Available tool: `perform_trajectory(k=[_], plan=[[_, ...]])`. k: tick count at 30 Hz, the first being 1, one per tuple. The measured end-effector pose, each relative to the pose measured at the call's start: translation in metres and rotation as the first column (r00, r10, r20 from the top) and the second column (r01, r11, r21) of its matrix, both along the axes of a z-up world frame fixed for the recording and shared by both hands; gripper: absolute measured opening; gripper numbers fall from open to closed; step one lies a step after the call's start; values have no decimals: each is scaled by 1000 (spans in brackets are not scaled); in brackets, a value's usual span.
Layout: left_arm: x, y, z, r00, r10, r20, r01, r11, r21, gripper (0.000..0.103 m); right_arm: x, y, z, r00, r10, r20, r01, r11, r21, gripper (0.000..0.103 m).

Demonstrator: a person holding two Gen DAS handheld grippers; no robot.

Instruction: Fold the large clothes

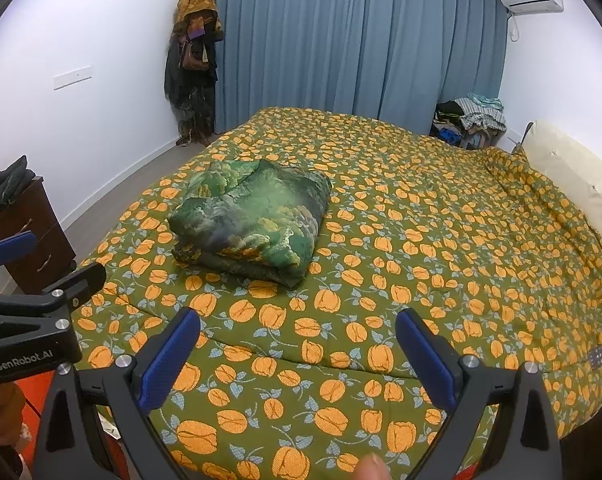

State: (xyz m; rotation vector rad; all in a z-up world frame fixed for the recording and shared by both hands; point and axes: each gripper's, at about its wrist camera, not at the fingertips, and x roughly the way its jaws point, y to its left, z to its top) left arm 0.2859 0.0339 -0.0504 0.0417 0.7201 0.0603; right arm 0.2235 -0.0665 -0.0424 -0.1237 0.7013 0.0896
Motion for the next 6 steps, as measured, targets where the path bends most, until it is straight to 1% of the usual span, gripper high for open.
perform_trajectory(k=[6], plan=[[-2, -3, 1, 1000, -1, 16, 1, 1000, 26, 103, 0, -1, 0, 1000, -1, 1, 1, 1000, 2, 100]])
